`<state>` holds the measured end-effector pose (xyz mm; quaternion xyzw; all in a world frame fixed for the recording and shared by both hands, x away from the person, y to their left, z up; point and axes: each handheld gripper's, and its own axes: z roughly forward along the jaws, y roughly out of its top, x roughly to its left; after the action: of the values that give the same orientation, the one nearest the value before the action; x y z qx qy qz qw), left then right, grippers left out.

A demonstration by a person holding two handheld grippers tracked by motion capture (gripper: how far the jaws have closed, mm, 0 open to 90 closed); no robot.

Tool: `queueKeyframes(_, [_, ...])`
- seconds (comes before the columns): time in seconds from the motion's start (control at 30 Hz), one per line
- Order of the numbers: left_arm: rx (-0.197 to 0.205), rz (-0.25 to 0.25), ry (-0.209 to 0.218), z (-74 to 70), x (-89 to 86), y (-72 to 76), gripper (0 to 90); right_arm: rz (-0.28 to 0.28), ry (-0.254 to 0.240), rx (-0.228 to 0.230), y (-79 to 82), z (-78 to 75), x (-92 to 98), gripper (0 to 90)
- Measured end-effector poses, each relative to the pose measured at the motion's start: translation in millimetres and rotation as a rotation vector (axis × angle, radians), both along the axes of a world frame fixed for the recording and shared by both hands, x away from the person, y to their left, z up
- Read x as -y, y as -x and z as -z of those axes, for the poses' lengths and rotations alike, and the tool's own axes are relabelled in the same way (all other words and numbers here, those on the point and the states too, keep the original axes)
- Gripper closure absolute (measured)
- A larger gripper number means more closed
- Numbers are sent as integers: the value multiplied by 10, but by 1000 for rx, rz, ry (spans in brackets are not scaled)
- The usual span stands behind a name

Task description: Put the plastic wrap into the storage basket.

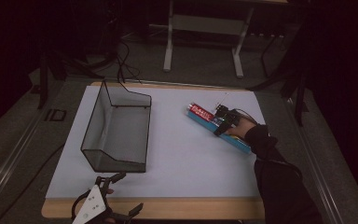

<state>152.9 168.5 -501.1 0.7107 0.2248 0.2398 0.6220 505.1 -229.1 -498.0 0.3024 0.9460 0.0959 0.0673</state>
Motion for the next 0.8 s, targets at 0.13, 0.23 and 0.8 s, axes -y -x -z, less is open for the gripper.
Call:
queueKeyframes(0.13, [0, 2, -5, 2, 4, -3, 12, 3, 5, -9, -10, -4, -2, 310])
queueKeyframes(0.23, [-1, 2, -6, 2, 6, -3, 12, 5, 15, -18, -20, -7, -17, 310])
queueKeyframes(0.8, [1, 3, -3, 0, 3, -7, 12, 33, 16, -16, 8, -102, -38, 320])
